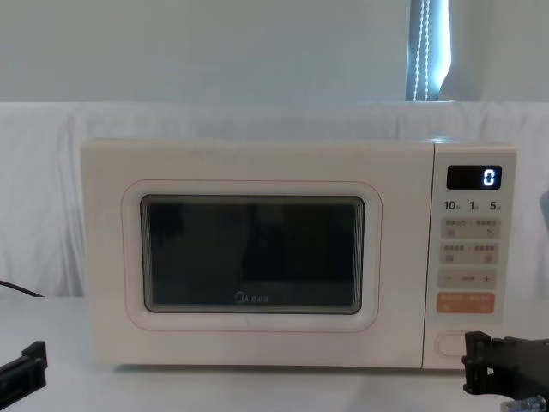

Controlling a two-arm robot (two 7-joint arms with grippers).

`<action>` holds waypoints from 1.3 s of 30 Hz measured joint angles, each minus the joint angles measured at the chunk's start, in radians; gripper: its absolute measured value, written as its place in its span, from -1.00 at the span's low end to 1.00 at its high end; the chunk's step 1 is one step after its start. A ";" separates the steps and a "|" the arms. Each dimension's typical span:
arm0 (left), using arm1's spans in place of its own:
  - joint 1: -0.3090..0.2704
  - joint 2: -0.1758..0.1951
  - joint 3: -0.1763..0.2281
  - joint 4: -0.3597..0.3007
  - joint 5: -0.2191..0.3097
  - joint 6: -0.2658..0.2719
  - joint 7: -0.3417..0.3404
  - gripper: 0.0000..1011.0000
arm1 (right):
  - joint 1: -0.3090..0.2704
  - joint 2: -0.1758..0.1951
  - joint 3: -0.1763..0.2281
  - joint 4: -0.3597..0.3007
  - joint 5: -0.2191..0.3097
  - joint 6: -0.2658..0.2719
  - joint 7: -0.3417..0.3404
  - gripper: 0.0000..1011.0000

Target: Press the button to open the microwave door with one hand; close the microwave door with the other hand.

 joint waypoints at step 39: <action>0.000 0.000 0.000 0.000 0.000 0.000 0.000 0.98 | 0.181 -0.060 0.050 0.257 -0.015 0.009 -0.033 -1.00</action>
